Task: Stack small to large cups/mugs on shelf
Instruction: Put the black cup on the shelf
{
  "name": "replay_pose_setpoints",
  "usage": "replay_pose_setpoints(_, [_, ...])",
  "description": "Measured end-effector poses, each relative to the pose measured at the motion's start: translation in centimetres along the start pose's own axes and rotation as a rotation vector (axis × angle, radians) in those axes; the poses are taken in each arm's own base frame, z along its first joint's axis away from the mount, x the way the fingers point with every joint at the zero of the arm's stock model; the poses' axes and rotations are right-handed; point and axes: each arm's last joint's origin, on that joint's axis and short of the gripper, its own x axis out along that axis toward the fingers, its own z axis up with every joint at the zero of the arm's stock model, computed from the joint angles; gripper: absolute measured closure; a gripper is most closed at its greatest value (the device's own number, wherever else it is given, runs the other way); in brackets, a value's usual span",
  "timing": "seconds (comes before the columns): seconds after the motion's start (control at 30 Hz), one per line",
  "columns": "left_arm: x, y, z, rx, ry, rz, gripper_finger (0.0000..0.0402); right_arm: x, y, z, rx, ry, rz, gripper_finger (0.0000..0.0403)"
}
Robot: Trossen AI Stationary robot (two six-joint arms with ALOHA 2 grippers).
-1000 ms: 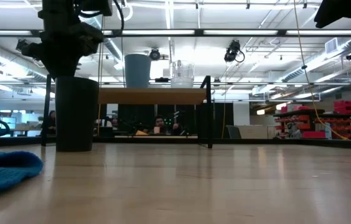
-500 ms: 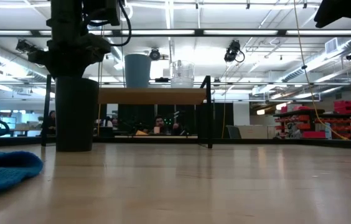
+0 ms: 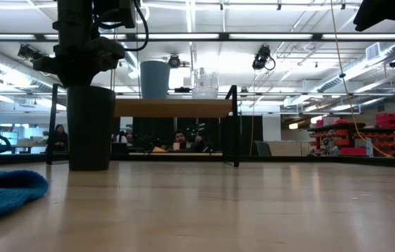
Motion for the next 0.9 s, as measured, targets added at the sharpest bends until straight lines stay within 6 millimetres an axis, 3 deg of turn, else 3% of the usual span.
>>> replay_pose_setpoints(0.3, [-0.2,-0.9,-0.9,0.075,0.087,-0.096,0.0385,0.0,0.0,0.0,-0.001,0.0,0.0,0.033])
replay_pose_setpoints(0.43, [-1.8,-2.0,-1.9,0.15,0.138,-0.193,0.0392,0.0,0.0,0.0,-0.002,0.0,0.0,0.033])
replay_pose_setpoints(0.7, [-9.7,-3.7,-3.3,0.234,0.063,-0.296,0.0393,0.0,0.0,0.0,-0.02,0.0,-0.001,0.033])
replay_pose_setpoints(0.9, [-15.7,-1.0,-3.5,0.133,-0.064,-0.156,0.0393,0.0,0.0,0.0,-0.036,-0.013,-0.004,0.033])
